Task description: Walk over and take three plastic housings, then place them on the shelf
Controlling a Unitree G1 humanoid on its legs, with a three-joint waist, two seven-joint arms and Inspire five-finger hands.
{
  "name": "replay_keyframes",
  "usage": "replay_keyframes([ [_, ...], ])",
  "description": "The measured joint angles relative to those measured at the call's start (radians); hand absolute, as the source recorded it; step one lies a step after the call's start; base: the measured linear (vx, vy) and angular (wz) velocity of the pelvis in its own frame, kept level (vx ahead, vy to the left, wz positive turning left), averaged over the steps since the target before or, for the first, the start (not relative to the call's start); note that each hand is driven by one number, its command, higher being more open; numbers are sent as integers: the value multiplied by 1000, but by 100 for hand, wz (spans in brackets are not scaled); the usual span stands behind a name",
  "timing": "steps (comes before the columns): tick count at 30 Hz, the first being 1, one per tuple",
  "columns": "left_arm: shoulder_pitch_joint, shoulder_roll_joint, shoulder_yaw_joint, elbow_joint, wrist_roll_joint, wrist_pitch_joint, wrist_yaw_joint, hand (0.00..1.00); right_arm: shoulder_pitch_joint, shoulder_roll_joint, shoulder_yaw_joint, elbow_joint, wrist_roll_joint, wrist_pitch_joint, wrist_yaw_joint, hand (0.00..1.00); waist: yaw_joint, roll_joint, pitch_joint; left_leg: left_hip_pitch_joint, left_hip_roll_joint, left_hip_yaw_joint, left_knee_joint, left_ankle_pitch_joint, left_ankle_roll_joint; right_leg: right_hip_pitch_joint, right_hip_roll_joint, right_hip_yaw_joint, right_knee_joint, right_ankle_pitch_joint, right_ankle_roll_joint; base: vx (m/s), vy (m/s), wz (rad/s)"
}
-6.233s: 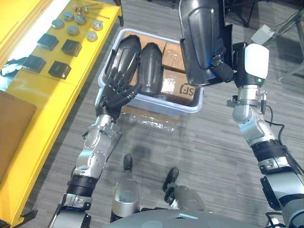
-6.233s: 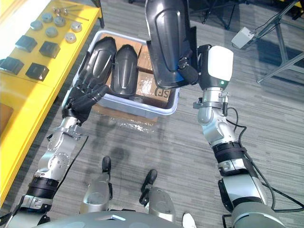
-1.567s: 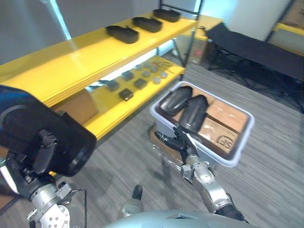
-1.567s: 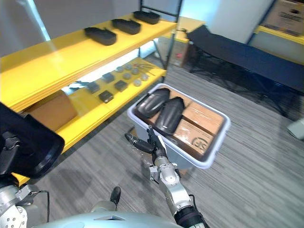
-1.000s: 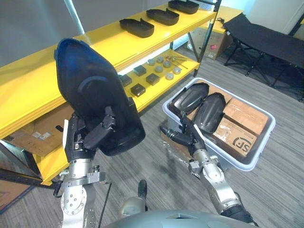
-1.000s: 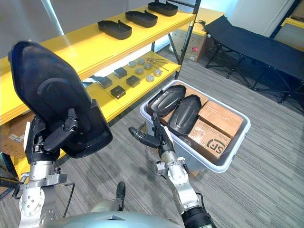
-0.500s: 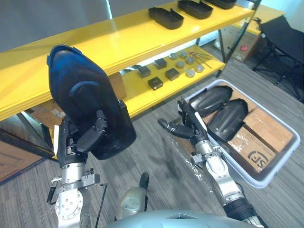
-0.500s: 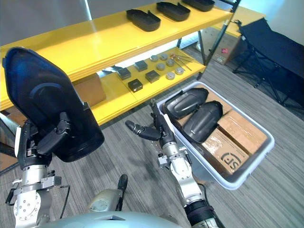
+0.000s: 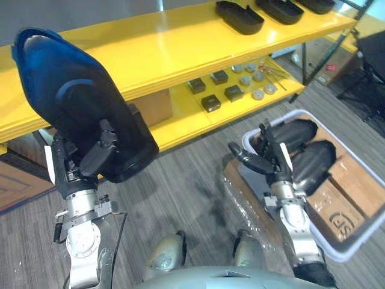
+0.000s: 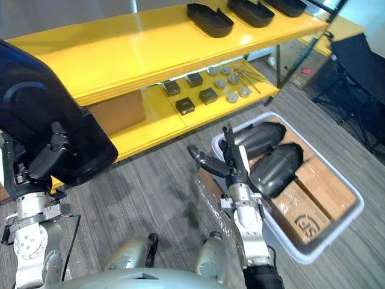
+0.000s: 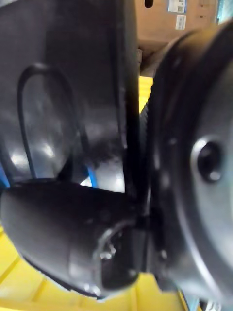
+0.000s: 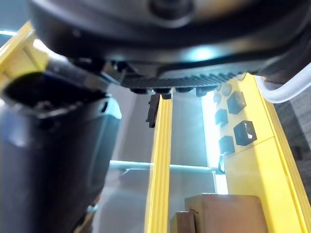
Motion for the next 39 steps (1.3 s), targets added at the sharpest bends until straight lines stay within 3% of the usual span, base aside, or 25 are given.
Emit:
replay_keyframes([
  [1,0,0,2,0,-1,0,12,0,3,-2,-1,-5,-1,0,13,100,-4,-9,-7,7,-1,-17,-17,6,-13,21,3,-24,-33,13,-18,283,-378,105],
  [2,-6,1,7,2,0,0,32,0,2,-5,-4,-10,0,-1,41,100,-11,-42,-28,6,-6,-33,-42,3,-24,68,10,-64,-98,81,-45,301,-503,157],
  [3,-22,-18,-10,17,2,11,38,0,-1,-22,-35,-14,25,-1,68,100,-22,-16,-32,-6,92,92,-46,0,-44,120,20,-165,-121,162,-13,238,-427,165],
  [5,-14,-43,-28,21,3,22,20,0,-6,-53,-52,-14,52,-1,74,100,-23,14,-47,-26,163,185,-50,45,-65,145,39,-235,-135,156,-26,184,-256,138],
  [6,-9,-66,-60,25,4,47,-16,0,-6,-78,-84,-14,63,6,70,100,-21,45,-59,-2,185,270,-121,109,-89,190,47,-311,-140,153,-30,209,-193,136],
  [7,-8,-67,-76,27,4,54,-29,0,-6,-84,-100,-13,63,6,63,100,-25,51,-63,22,190,305,-162,136,-81,201,46,-334,-115,150,-36,212,-164,158],
  [8,-9,-68,-99,31,4,57,-50,0,-21,-89,-125,-12,62,5,51,100,-38,73,-55,72,214,337,-234,183,-70,152,43,-354,30,85,-62,120,-143,101],
  [9,-12,-65,-106,34,4,55,-55,0,-31,-85,-125,-11,60,2,44,100,-39,75,-55,89,223,340,-261,196,-76,150,64,-344,-28,59,-55,107,-142,95],
  [10,-22,-41,-98,33,4,54,-56,0,-43,-66,-112,-22,59,2,37,100,-32,30,-61,117,208,341,-304,212,-93,181,88,-337,-267,200,-61,107,-172,74],
  [11,-38,-39,-102,62,5,54,-56,0,-46,-64,-113,-20,59,-6,34,100,-32,40,-62,130,217,320,-317,202,-122,204,99,-353,-278,245,-67,190,-135,45],
  [12,-30,-38,-118,73,5,62,-55,0,-57,-60,-108,-18,58,-5,26,100,-15,45,-65,143,229,351,-329,221,-130,204,110,-345,-270,245,-78,200,-117,24],
  [15,-18,-37,-144,72,10,65,-75,0,-53,-59,-108,-19,58,-6,4,100,-13,56,-64,172,235,387,-356,221,-130,218,119,-344,-271,232,-79,97,-12,-5],
  [20,-20,0,-144,71,11,65,-95,0,-7,-38,-108,-19,59,-6,-11,100,-39,53,-63,220,211,412,-383,218,-132,227,100,-316,-249,228,-75,22,44,-14],
  [27,-21,13,-163,70,12,64,-99,0,46,-4,-87,-19,59,-6,-22,100,-40,41,-65,239,184,446,-398,212,-122,219,74,-282,-237,213,-52,-62,24,-11],
  [39,-46,26,-230,70,13,64,-115,0,48,-4,-56,-19,66,0,-6,100,-62,44,-79,239,184,465,-398,218,-120,214,82,-264,-260,233,-45,-1,0,-4],
])
